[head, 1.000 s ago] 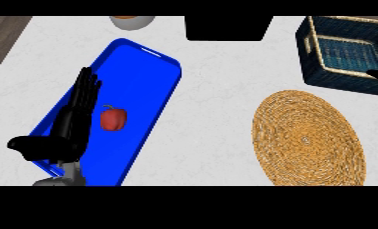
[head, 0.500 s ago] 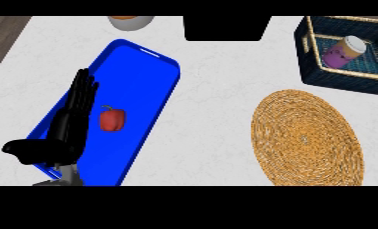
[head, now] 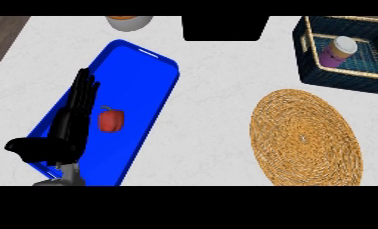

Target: Pick the can from the placemat and place it in the basket

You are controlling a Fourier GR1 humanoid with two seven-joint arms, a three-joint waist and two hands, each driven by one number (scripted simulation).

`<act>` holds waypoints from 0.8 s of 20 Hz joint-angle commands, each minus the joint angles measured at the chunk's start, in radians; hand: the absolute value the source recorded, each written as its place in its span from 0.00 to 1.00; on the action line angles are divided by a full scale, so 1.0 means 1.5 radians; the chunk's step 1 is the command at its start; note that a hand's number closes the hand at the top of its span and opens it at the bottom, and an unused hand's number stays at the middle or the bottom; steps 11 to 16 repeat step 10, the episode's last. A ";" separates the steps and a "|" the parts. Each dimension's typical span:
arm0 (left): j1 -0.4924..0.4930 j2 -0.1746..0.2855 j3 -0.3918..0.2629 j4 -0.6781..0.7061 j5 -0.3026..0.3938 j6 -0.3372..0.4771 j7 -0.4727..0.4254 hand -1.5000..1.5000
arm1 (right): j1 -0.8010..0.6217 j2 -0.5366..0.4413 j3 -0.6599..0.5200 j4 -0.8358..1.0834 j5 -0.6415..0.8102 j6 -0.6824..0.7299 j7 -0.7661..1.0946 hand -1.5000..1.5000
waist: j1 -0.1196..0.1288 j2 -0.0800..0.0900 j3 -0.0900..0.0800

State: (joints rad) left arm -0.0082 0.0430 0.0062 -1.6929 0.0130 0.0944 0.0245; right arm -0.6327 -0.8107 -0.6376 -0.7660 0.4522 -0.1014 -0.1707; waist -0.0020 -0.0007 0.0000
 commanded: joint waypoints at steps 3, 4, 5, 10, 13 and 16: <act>0.000 -0.003 0.002 -0.019 0.007 0.002 0.016 0.50 | 0.036 -0.083 -0.086 0.026 -0.101 0.089 -0.034 0.00 | -0.001 -0.001 0.000; -0.010 -0.001 0.002 0.022 -0.008 0.002 -0.010 0.50 | 0.032 -0.111 -0.087 0.036 -0.106 0.114 -0.046 0.00 | -0.001 0.000 0.000; -0.019 -0.013 -0.016 -0.006 -0.015 0.014 0.021 0.50 | 0.039 -0.133 -0.090 0.107 -0.095 0.102 -0.095 0.00 | 0.005 0.002 0.001; 0.021 -0.002 0.006 0.004 0.005 -0.007 -0.025 0.50 | 0.094 -0.177 -0.146 0.082 -0.185 0.234 -0.094 0.00 | -0.003 -0.001 0.000; 0.021 -0.002 0.006 0.004 0.005 -0.007 -0.025 0.50 | 0.094 -0.177 -0.146 0.082 -0.185 0.234 -0.094 0.00 | -0.003 -0.001 0.000; 0.021 -0.002 0.006 0.004 0.005 -0.007 -0.025 0.50 | 0.094 -0.177 -0.146 0.082 -0.185 0.234 -0.094 0.00 | -0.003 -0.001 0.000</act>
